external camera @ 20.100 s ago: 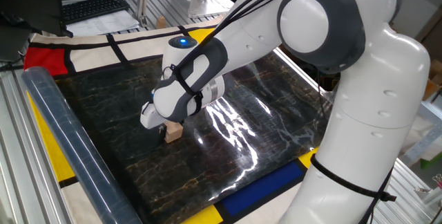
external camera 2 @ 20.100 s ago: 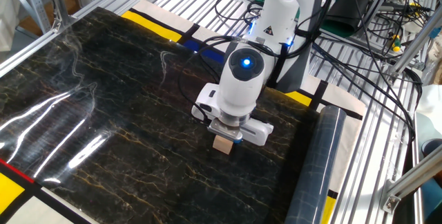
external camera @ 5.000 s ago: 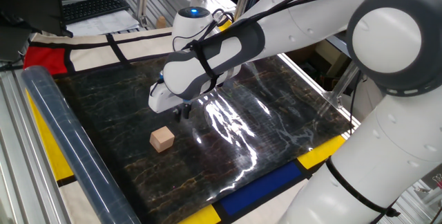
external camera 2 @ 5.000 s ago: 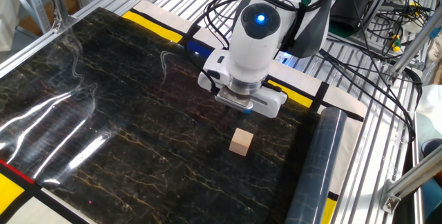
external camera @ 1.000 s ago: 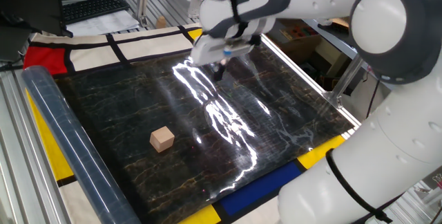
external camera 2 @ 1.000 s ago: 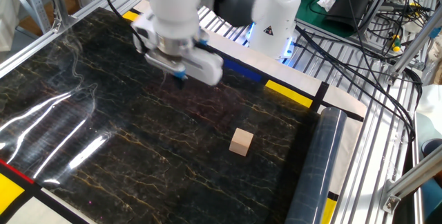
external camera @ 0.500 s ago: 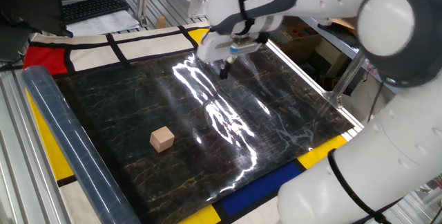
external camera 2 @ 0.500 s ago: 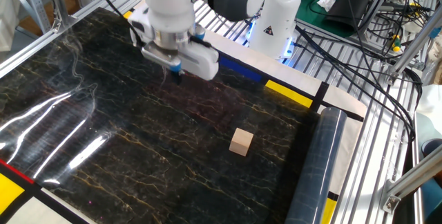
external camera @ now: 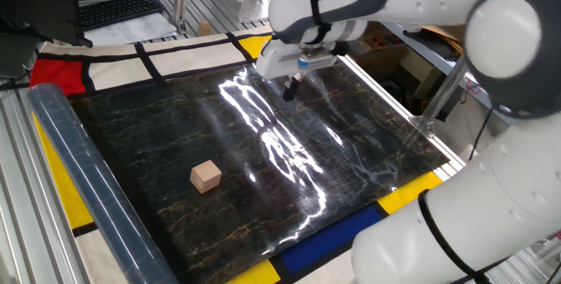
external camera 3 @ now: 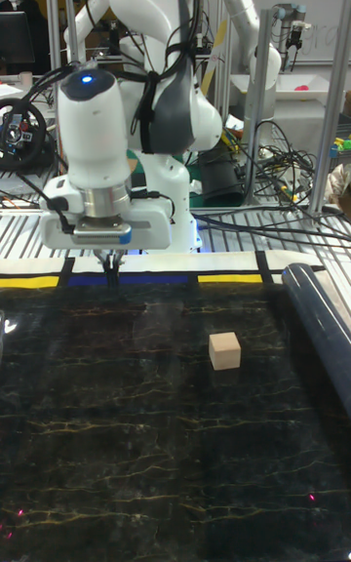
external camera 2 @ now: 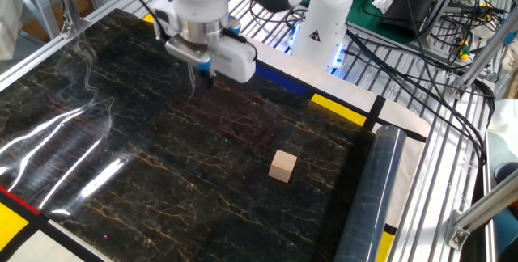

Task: Hold a small block with the gripper and sweep it from left to right on the table

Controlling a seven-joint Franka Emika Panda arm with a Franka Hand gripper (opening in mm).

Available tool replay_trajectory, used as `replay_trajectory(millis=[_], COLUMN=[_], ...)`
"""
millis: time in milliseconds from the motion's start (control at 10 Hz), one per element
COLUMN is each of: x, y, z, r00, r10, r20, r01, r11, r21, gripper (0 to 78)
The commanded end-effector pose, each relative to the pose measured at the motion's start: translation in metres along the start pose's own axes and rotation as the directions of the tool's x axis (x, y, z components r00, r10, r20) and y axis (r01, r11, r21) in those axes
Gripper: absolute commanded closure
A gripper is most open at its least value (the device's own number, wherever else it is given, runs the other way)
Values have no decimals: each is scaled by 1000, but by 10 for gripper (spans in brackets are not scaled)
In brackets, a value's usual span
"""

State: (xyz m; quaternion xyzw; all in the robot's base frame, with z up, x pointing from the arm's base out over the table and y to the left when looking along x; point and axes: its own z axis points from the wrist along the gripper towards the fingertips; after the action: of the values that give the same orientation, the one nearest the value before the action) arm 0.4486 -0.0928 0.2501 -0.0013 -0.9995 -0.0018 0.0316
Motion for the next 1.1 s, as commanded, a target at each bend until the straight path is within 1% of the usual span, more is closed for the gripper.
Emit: replay_trajectory(millis=[100,200,400,500,600,700,900,1100], x=[36,29,21,14,13,6,0,-3], y=[10,14,19,23,23,23,22,24], z=[10,17,25,29,30,29,29,32], r00=[999,1000,1000,1000,1000,1000,1000,1000], r10=[42,30,28,26,26,20,5,4], r20=[14,10,12,14,14,16,15,19], r01=[-42,-30,-28,-27,-26,-20,-6,-4], r11=[999,1000,1000,1000,1000,1000,1000,1000], r21=[4,9,10,9,9,10,8,8], gripper=[764,764,764,764,764,764,764,764])
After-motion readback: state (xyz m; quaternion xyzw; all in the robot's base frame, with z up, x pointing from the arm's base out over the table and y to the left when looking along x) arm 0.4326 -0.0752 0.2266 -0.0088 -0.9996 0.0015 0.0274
